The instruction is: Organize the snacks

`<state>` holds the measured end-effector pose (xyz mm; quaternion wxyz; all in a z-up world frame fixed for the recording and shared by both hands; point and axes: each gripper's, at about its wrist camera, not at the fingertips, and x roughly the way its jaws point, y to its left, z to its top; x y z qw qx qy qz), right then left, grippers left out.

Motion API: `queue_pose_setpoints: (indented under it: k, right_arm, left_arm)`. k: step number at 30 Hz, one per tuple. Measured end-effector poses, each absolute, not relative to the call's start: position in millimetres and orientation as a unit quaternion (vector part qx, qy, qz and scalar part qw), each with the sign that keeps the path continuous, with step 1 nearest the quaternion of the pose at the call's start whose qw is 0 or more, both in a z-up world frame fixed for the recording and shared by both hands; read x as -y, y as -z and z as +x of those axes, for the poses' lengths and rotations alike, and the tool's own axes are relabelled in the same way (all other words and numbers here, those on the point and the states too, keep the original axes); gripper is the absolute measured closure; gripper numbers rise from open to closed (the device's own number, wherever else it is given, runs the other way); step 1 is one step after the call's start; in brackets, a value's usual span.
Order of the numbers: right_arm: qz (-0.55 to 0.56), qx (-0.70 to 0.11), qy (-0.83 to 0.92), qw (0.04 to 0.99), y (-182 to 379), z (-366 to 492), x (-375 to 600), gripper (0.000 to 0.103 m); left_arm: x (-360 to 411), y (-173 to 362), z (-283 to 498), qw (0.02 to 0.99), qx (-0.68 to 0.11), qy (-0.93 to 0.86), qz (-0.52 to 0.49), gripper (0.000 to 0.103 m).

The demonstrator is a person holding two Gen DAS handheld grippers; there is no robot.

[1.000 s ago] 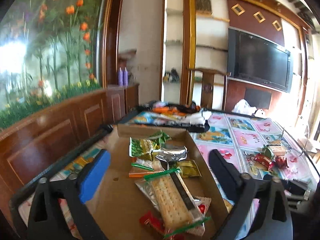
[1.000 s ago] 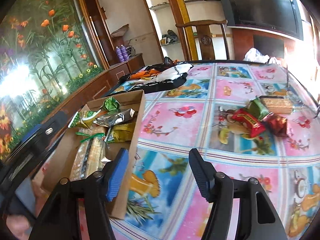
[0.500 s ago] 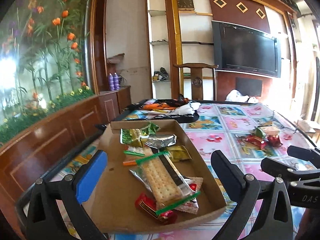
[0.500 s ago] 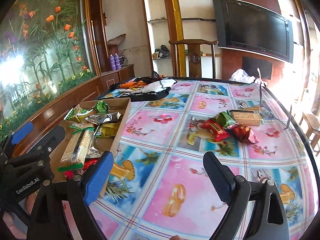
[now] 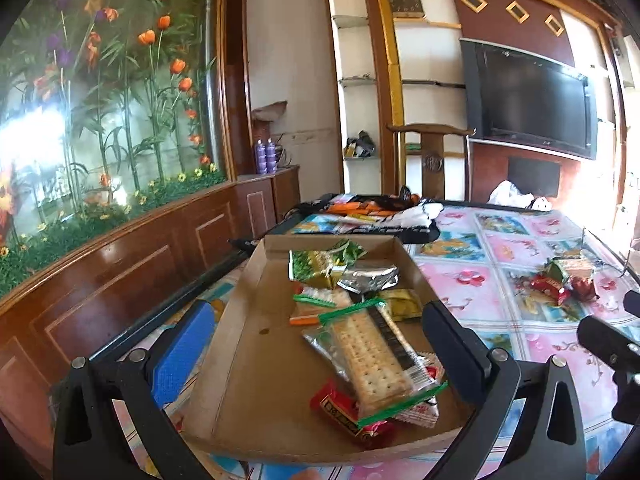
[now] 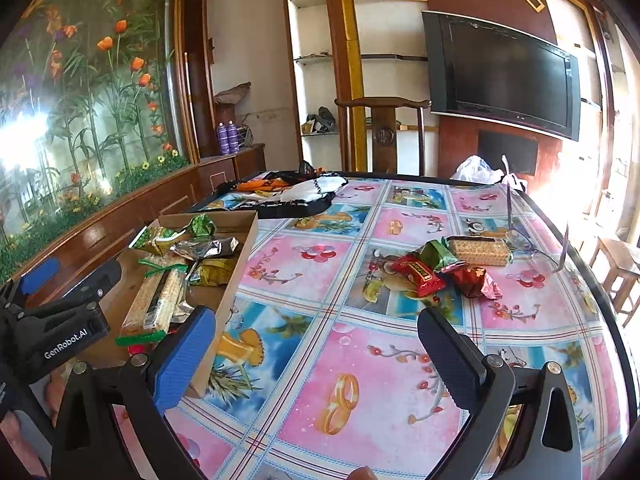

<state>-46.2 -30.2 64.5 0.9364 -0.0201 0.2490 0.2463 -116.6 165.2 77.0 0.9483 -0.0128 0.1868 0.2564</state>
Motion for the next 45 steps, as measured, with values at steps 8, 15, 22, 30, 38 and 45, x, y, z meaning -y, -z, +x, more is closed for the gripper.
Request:
queue_pose_setpoints:
  k: [8, 15, 22, 30, 38, 45]
  right_arm:
    - [-0.022, -0.242, -0.263, 0.934, -67, -50, 27, 0.001]
    - [-0.028, -0.224, -0.279, 0.933, -69, -57, 23, 0.001]
    - [-0.024, -0.227, -0.288, 0.93, -67, -56, 22, 0.001]
    - [-0.023, -0.222, -0.302, 0.927, -68, -58, 22, 0.001]
    - [-0.042, -0.222, -0.292, 0.929, -65, -57, 18, 0.001]
    - [-0.054, -0.213, -0.296, 0.93, -65, -61, 15, 0.001]
  left_arm:
    - [-162, -79, -112, 0.933, -0.215, -0.287, -0.005, 0.0]
    - [-157, -75, -112, 0.936, -0.22, -0.273, 0.016, 0.0]
    - [-158, -73, -110, 0.935, -0.229, -0.269, 0.016, 0.0]
    - [-163, -73, -111, 0.932, -0.229, -0.282, 0.011, 0.0]
    - [-166, -72, -112, 0.932, -0.233, -0.279, 0.003, 0.0]
    - [-167, -71, -111, 0.931, -0.238, -0.277, 0.001, 0.0]
